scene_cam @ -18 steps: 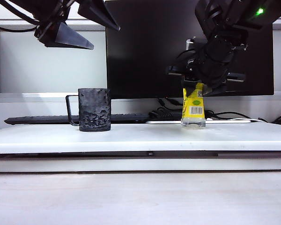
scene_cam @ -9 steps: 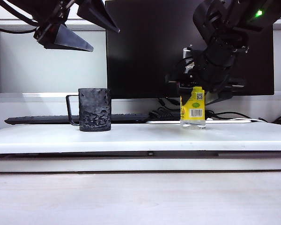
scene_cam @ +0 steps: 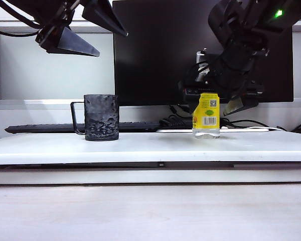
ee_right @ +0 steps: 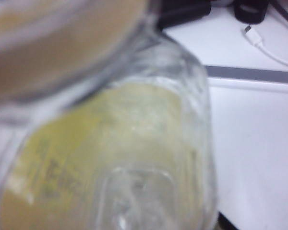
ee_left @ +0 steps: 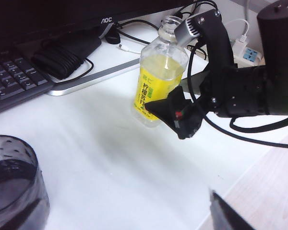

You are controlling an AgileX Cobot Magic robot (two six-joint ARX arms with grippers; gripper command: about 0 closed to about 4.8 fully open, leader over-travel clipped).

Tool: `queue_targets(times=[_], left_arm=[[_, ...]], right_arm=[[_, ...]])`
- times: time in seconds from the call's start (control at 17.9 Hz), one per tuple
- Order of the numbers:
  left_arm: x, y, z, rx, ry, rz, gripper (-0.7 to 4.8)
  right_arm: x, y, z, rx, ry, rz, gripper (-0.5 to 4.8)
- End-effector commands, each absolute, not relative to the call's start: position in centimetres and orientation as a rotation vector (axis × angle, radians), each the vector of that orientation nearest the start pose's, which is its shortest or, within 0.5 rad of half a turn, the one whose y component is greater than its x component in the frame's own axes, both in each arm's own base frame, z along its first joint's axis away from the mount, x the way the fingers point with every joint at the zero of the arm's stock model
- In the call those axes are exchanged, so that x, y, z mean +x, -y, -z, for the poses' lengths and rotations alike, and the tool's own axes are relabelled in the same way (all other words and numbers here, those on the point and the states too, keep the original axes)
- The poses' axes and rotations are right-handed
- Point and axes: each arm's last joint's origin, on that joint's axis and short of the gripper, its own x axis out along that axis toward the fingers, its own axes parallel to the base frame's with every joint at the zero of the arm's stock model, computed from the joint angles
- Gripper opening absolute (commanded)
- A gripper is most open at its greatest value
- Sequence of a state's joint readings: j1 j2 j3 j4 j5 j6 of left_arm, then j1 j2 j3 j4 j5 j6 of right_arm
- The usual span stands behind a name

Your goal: Carefully pick up the bottle and pour some water from the bottle into the cup.

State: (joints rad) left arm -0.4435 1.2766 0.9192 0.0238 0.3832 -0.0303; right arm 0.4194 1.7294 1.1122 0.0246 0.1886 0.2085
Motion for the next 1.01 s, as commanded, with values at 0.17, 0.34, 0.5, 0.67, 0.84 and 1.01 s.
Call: queue_targets(times=[0.17, 0.34, 0.5, 0.67, 0.84, 1.01], left_arm=[[24.6, 12.9, -30.5, -0.015, -0.312, 0.812, 4.79], [23.8, 12.5, -31.6, -0.017, -0.262, 0.814, 4.79], [22.8, 12.0, -32.4, -0.024, -0.261, 0.813, 4.79], [21.2, 11.0, -33.8, -0.018, -0.225, 0.745, 4.79], [18.5, 9.5, -35.2, -0.013, -0.207, 0.675, 4.79], [15.0, 7.8, -36.8, -0.017, -0.149, 0.658, 4.79]], right_arm=[[32.7, -14.2, -23.8, 0.017, -0.617, -0.196, 4.79], [31.4, -13.6, -26.9, 0.038, -0.524, -0.211, 4.79], [29.8, -12.9, -28.9, 0.027, -0.506, -0.218, 4.79], [26.7, -11.5, -32.2, 0.039, -0.467, -0.222, 4.79], [22.6, -9.7, -36.1, 0.078, -0.359, -0.264, 4.79], [17.0, -7.3, -39.0, 0.094, -0.285, -0.304, 4.79]])
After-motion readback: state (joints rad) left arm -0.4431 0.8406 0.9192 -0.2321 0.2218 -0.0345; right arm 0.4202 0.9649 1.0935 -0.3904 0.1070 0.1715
